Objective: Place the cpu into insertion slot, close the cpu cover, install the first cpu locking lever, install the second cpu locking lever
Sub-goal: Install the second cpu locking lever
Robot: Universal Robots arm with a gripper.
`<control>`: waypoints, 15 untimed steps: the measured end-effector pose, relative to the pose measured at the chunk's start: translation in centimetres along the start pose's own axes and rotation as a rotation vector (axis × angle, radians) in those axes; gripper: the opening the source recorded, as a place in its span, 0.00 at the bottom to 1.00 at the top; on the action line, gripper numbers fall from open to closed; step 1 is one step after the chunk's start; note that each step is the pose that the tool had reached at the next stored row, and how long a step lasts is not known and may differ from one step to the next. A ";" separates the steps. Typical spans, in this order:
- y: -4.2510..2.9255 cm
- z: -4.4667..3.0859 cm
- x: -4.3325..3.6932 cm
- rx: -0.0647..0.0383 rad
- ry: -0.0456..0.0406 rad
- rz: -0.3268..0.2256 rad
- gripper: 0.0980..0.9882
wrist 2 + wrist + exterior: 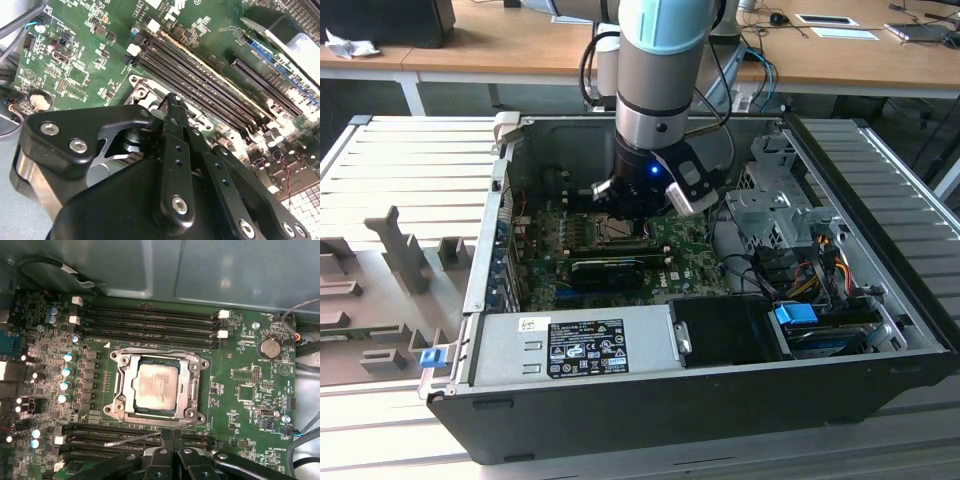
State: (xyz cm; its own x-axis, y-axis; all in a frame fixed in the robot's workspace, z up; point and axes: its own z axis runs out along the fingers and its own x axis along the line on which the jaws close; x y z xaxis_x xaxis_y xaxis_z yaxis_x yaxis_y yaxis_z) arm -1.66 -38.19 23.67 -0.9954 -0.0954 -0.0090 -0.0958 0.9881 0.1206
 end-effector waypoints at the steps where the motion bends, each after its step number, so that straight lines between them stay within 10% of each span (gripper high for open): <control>1: -0.11 -0.01 0.01 -0.002 -0.0002 0.000 0.01; 5: -0.74 -0.09 0.07 -0.040 -0.0038 0.000 0.01; 10: -1.75 -0.21 0.24 -0.053 -0.0049 0.000 0.01; 15: -1.79 -0.23 1.54 -0.089 -0.0086 0.000 0.01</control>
State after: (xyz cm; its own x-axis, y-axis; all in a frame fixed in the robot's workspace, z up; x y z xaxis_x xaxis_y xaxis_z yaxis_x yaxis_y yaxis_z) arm -3.02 -40.13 23.67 -0.9954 -0.0942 -0.0175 -0.0958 0.9734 0.2082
